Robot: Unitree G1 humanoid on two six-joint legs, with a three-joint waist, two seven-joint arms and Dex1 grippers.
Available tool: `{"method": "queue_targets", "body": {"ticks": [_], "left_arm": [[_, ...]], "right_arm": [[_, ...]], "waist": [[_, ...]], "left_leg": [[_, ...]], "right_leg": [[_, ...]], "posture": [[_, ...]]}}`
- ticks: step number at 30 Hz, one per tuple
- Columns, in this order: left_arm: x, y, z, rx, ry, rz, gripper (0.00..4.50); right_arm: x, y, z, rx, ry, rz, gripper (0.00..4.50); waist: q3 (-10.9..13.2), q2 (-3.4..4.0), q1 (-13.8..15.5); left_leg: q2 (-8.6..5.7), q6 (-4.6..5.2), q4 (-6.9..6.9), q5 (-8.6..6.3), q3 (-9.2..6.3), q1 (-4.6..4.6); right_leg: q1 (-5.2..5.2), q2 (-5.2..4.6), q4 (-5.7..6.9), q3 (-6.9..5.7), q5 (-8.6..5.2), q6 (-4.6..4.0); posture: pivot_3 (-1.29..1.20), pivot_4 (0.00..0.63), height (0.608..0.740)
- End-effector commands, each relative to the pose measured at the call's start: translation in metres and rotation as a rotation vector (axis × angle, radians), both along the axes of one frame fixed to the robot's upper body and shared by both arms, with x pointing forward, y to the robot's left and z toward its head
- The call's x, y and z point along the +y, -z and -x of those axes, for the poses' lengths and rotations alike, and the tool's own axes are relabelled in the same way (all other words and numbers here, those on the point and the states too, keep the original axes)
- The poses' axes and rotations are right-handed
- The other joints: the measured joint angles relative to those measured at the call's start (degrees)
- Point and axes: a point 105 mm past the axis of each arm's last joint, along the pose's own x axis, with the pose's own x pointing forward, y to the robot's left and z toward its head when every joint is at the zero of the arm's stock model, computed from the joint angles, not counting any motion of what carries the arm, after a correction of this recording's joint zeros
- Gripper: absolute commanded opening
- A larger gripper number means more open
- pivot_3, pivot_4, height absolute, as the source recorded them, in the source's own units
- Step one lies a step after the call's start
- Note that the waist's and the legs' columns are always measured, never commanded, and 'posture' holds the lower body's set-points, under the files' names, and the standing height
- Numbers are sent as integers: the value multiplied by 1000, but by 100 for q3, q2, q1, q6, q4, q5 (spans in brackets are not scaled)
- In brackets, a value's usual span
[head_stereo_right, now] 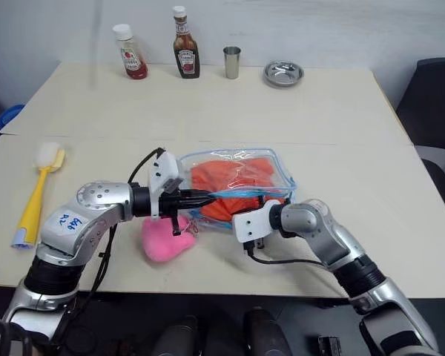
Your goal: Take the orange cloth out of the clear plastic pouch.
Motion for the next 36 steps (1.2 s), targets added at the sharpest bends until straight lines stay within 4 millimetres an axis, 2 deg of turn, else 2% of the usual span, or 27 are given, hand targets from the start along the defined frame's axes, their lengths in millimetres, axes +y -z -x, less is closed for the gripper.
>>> {"method": "queue_targets", "body": {"ticks": [1, 4, 5, 8, 12, 18, 20, 25, 28, 32, 36], "left_arm": [[14, 7, -13, -94, -52, -95, 0], [21, 14, -19, -116, -77, -123, 0], [22, 15, -23, -122, -94, -118, 0], [21, 9, -32, -147, -135, -81, 0], [15, -4, -43, -178, -169, -18, 0], [3, -22, -51, -175, -165, 58, 0], [-12, -27, -44, -155, -86, 80, 0], [-50, -31, -7, -92, 149, 106, 0], [-62, -31, 0, -75, 181, 119, 0], [-63, -30, -19, -98, 76, 102, 0], [-44, -33, -54, -131, -119, 87, 0]], "right_arm": [[-16, -15, 7, 144, 16, -53, 20], [-16, -31, 27, 209, -81, -70, 20], [-19, -31, 42, 254, -146, -49, 20], [-29, -21, 72, 369, -240, 15, 20], [-33, -6, 92, 430, -278, 65, 20], [-28, 0, 92, 427, -271, 63, 20], [-24, 3, 84, 391, -252, 65, 20], [-15, 7, 69, 345, -220, 66, 20], [-14, 12, 66, 313, -226, 101, 20], [-16, 15, 76, 323, -276, 120, 20], [-30, 15, 96, 345, -343, 171, 20]], "waist": [[0, 0, -4], [0, 0, -3], [0, 0, -11], [1, 0, 12], [1, -1, 43], [1, -1, 17], [1, -1, 7], [1, -1, 3], [1, -1, 7], [1, -1, 12], [1, -1, 39]], "left_leg": [[0, 0, 0, 0, 0, 0], [1, 0, -2, 0, -1, -3], [2, 1, -3, 0, -2, -4], [4, 3, -8, -2, -5, -5], [2, 6, -2, -3, -8, -13], [2, 4, 0, -2, -8, -11], [2, 3, 0, -2, -7, -11], [2, -1, 0, 0, -7, -12], [2, -2, 0, 1, -6, -12], [1, -1, 2, 1, -7, -9], [0, -1, 2, 0, -6, -9]], "right_leg": [[0, 0, 0, 0, 0, 0], [-4, 1, 0, -1, 0, 0], [-4, 1, 0, -2, 0, 0], [-4, 2, -6, -5, 0, 0], [-2, -2, -13, -8, 0, 0], [-5, 1, -4, -8, 0, 0], [-5, 1, -5, -7, 0, 0], [-8, 1, -2, -6, 0, 0], [-7, 0, -3, -5, 0, 0], [-4, 0, -3, -6, 0, 0], [-3, 1, -6, -6, 0, 0]], "posture": [[0, 150, 740], [0, 150, 740], [0, 150, 740], [0, 150, 740], [0, 150, 740], [0, 150, 740], [0, 150, 740], [0, 150, 740], [0, 150, 740], [0, 150, 740], [0, 150, 740]]}}
